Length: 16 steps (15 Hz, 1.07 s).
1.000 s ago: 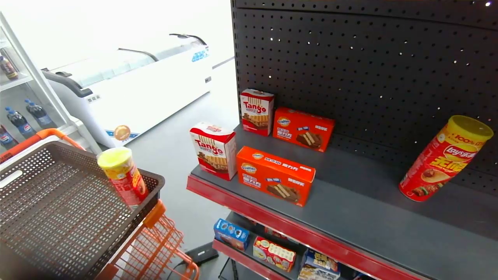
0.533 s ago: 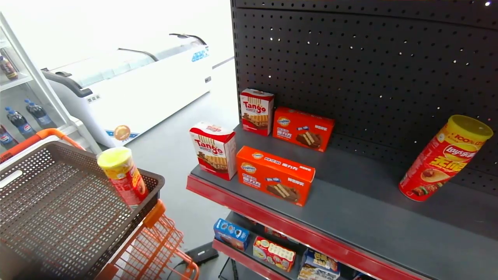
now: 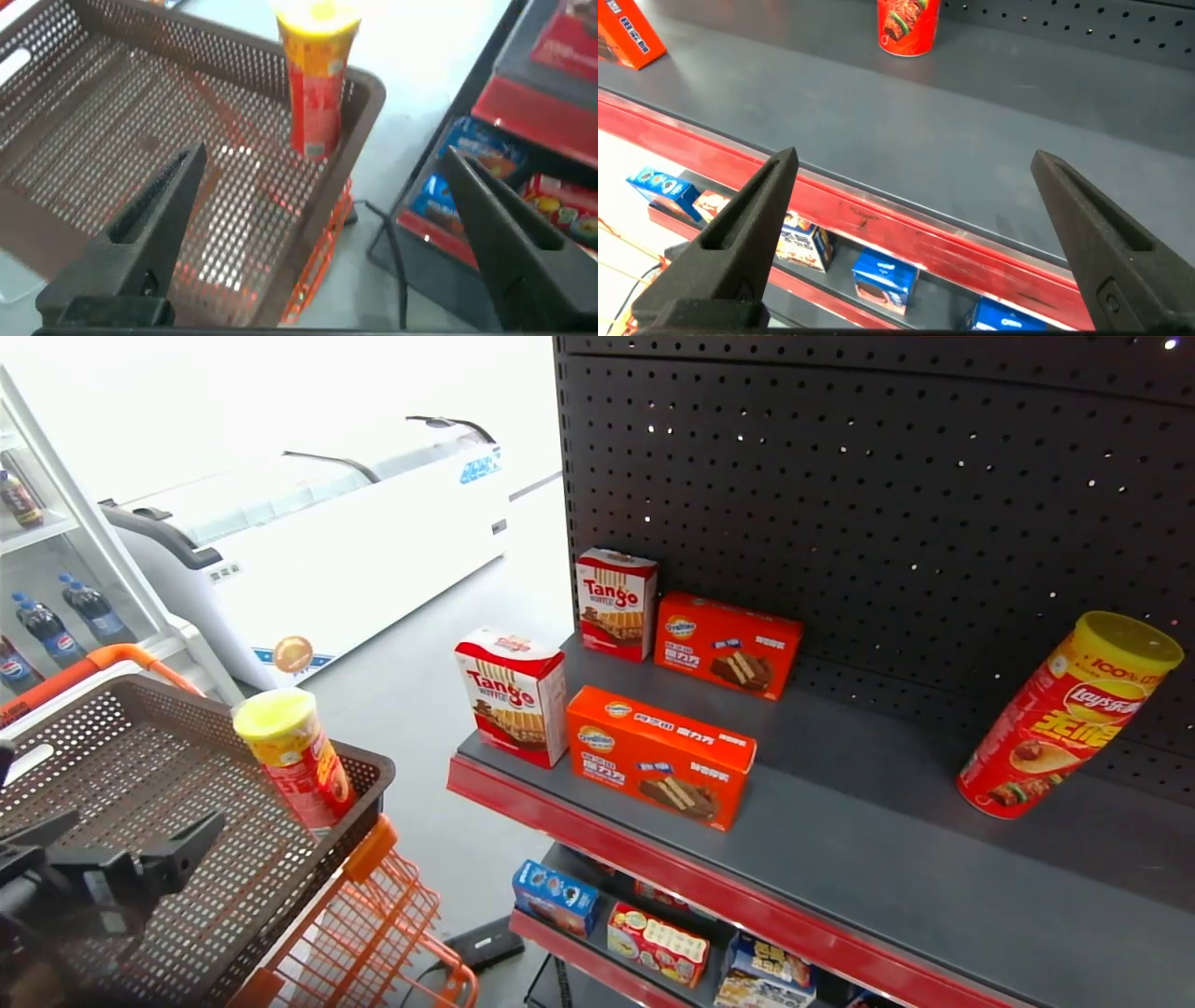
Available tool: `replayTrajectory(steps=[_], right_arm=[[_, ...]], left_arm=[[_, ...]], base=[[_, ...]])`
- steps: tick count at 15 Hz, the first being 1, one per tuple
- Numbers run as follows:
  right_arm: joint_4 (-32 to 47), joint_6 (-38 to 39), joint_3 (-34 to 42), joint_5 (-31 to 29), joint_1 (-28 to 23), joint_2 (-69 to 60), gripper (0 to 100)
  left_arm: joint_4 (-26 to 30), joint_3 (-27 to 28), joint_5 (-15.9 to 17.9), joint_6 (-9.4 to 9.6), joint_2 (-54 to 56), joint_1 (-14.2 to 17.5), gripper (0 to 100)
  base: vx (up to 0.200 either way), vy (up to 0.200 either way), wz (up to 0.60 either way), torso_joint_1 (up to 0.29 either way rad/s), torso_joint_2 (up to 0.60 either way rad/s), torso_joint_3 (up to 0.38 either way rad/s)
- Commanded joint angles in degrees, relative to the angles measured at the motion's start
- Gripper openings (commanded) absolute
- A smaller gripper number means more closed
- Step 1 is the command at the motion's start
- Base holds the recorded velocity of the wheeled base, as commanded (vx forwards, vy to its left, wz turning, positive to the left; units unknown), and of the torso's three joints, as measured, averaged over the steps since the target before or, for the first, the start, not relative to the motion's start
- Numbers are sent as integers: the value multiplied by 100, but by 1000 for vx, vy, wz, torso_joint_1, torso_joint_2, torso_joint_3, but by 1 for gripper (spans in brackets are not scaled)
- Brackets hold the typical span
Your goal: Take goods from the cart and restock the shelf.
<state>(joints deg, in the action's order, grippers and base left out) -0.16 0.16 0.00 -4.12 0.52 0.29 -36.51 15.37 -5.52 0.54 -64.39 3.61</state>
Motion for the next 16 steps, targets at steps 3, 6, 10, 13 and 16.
replayTrajectory(steps=[3,6,10,13,16], right_arm=[[-2,2,0,-1,0,6,100],[-2,2,0,-1,0,6,100],[-2,2,0,-1,0,6,100],[-2,2,0,-1,0,6,100],[-2,2,0,-1,0,6,100]], left_arm=[[-3081,-280,51,333,-3036,509,100],[-3908,-149,51,298,-3914,430,100],[-4408,440,78,289,-4793,395,100],[-4672,880,86,298,-5242,404,100],[-4699,1179,86,298,-5549,360,100]], base=[[0,0,0,0,0,0],[0,0,0,0,0,0],[0,0,0,0,0,0],[0,0,0,0,0,0],[0,0,0,0,0,0]])
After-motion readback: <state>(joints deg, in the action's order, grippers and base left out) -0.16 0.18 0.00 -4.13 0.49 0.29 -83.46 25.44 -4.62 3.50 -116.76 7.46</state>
